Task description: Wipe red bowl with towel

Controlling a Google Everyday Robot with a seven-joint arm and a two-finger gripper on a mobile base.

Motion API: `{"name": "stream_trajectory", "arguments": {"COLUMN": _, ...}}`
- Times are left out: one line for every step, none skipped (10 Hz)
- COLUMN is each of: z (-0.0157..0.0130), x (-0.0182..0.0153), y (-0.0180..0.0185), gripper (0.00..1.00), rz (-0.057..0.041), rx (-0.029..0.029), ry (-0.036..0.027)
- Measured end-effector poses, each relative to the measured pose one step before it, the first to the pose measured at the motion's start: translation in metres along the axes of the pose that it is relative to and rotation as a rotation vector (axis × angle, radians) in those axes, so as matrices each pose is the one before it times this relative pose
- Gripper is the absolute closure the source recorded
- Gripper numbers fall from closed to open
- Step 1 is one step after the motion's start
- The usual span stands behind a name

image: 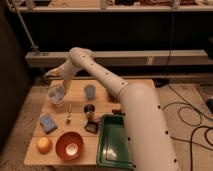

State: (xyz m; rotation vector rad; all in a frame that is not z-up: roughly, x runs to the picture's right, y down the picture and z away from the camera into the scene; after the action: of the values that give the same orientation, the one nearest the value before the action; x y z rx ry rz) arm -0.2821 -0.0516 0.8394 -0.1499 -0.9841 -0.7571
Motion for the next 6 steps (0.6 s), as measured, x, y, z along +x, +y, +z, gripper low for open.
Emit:
{"name": "stream_trajectory", "arguments": {"z": 0.00001, "x": 0.00003, "y": 0.00003, "gripper": 0.20, "rz": 0.00004, "rx": 0.00002, "ry": 0.00003}}
{"name": "stream_trajectory", "arguments": {"z": -0.00001, "x": -0.00002, "y": -0.00002, "gripper": 0.20, "rz": 0.00000, "rx": 0.00000, "ry": -0.00002}}
{"name": "stream_trajectory", "arguments": {"z": 0.00003, "x": 0.00001, "y": 0.00002, "gripper": 0.20, "rz": 0.00001, "rx": 0.00001, "ry": -0.00002}}
{"name": "stream_trajectory", "arguments": {"z": -0.00001, "x": -0.00001, "y": 0.00000, "gripper": 0.20, "rz": -0.00003, "rx": -0.00005, "ry": 0.00000}}
{"name": "stream_trajectory", "arguments": {"z": -0.00042, "x": 0.00047, "y": -0.00018, "gripper": 0.20, "rz": 0.00132, "rx": 0.00126, "ry": -0.00002}}
{"name": "stream_trajectory", "arguments": {"z": -0.00161, "x": 0.00067, "y": -0.00056, "gripper": 0.20, "rz": -0.00693, "rx": 0.00734, "ry": -0.00589}}
